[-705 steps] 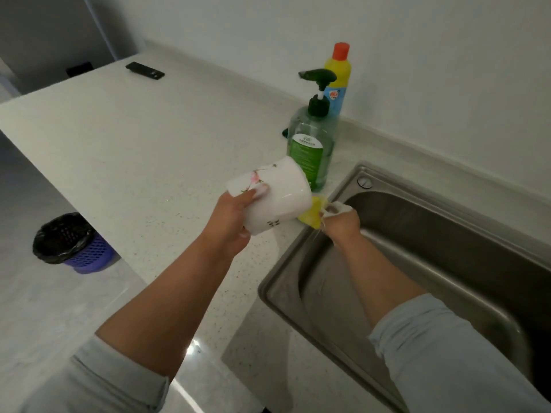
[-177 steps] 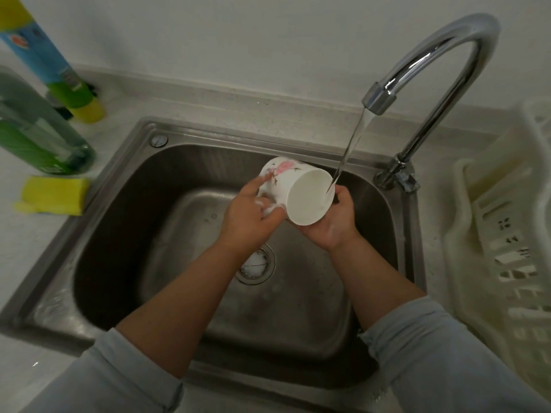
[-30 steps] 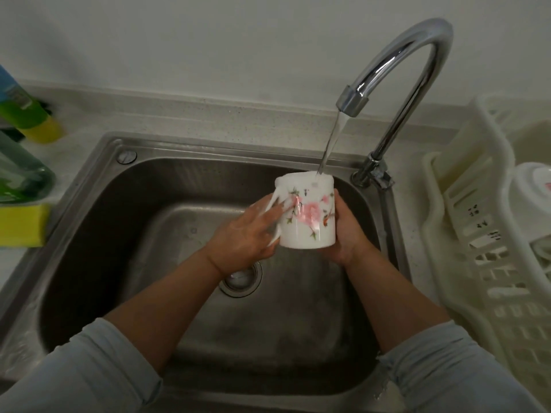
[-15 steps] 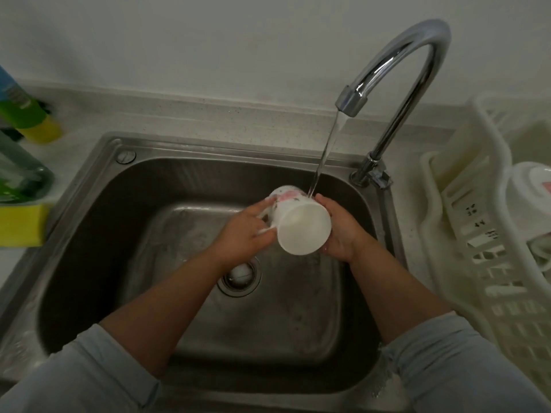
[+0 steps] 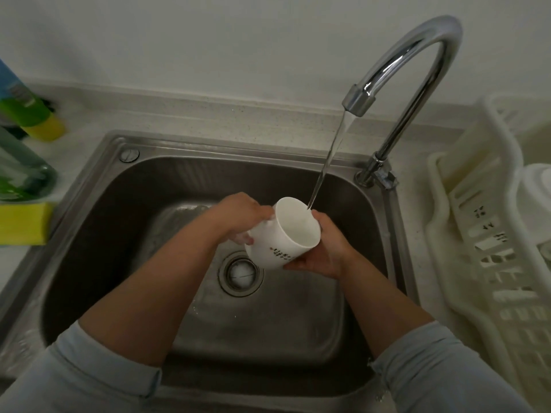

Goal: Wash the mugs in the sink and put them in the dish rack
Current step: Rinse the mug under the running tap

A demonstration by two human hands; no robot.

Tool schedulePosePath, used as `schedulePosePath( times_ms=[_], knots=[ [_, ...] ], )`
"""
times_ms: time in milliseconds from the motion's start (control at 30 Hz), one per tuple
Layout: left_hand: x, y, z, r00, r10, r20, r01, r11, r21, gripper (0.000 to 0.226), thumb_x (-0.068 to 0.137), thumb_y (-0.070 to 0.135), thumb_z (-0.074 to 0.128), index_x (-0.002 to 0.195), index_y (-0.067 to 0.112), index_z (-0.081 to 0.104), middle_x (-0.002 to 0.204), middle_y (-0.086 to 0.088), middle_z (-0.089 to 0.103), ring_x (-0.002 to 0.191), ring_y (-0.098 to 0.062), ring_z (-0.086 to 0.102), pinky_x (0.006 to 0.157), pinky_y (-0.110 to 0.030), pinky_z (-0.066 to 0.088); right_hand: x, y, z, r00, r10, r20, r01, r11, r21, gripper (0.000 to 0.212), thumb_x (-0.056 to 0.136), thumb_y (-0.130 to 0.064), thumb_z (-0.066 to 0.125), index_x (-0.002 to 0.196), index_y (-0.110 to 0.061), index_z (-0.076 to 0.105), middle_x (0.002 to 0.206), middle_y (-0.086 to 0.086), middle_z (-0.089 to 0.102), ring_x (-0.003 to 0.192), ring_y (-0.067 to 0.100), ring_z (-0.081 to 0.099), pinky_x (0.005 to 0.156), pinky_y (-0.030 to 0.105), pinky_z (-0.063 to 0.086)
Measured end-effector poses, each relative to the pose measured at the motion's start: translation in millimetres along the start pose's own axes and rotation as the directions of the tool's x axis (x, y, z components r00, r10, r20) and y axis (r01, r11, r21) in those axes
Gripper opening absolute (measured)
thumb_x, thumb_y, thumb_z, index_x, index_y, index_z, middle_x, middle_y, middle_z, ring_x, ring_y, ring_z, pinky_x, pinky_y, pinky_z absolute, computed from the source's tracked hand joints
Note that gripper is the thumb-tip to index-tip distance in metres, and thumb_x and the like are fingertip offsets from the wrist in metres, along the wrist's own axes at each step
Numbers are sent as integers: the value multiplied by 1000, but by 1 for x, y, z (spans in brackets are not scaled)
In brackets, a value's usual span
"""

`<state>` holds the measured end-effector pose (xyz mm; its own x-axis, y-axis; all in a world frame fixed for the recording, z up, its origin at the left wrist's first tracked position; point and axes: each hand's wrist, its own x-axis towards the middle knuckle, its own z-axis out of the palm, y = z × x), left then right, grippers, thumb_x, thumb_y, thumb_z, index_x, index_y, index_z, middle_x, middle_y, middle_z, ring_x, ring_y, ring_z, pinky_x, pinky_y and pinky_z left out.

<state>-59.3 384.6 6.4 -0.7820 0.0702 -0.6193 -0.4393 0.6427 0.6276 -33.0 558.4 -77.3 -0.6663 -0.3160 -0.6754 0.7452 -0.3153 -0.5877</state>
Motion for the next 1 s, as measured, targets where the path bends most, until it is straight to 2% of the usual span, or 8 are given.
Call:
schedulePosePath(
  times_ms=[133,233,400,500,567,700,833,1000],
  knots=[
    [1,4,-2,1000,-7,3,7,999,43,30,92,32,55,101,3,61,78,-4,57,72,-21,61,62,-30,53,-1,0,3,1000,26,-8,-27,998,-65,40,89,-48,39,109,-22,62,115,13,61,110,38,55,94,58,44],
    [2,2,-2,994,-72,77,78,994,-83,28,93,34,54,100,7,57,80,-5,59,69,-19,61,67,-35,56,-8,-5,-3,989,132,-72,-142,976,-165,45,82,-53,43,102,-18,64,105,16,62,101,39,56,88,50,46],
    [6,-10,3,961,-99,258,174,943,-284,17,95,27,51,93,11,58,93,-12,64,73,-25,66,59,-34,59,-25,-11,-22,963,219,-158,-250,945,-211,67,81,-71,32,115,-20,60,118,14,57,99,30,55,72,35,48],
    [12,-16,10,915,-88,393,250,889,-383,27,94,20,51,70,12,61,110,-20,60,78,-37,65,54,-35,58,-36,-14,-28,946,264,-187,-307,915,-262,79,79,-79,24,116,-20,61,118,14,58,97,28,53,70,31,45],
    [20,-20,18,900,-75,430,275,862,-426,41,94,20,50,55,11,59,105,-20,61,80,-39,65,64,-39,59,-42,-17,-30,933,280,-224,-338,896,-288,82,77,-82,22,117,-22,62,118,12,60,98,27,54,68,29,44],
    [30,-23,38,888,-43,458,297,814,-499,18,90,17,48,77,7,56,92,-16,65,73,-33,68,60,-33,55,-49,-33,-32,905,258,-337,-359,890,-281,82,72,-84,34,114,-20,62,113,13,61,101,30,55,68,34,44],
    [36,-21,53,915,13,403,245,777,-580,17,91,19,46,83,10,58,82,-11,69,72,-29,70,58,-28,53,-48,-46,-32,887,193,-421,-320,912,-257,81,65,-84,47,111,-20,63,109,14,65,102,34,58,83,40,48],
    [39,-19,62,912,158,379,124,773,-622,23,100,21,37,104,11,57,102,-8,65,86,-22,69,65,-28,54,-50,-58,-31,882,56,-468,-221,926,-306,66,69,-78,51,107,-24,60,100,11,66,94,30,60,73,36,49]
  ],
)
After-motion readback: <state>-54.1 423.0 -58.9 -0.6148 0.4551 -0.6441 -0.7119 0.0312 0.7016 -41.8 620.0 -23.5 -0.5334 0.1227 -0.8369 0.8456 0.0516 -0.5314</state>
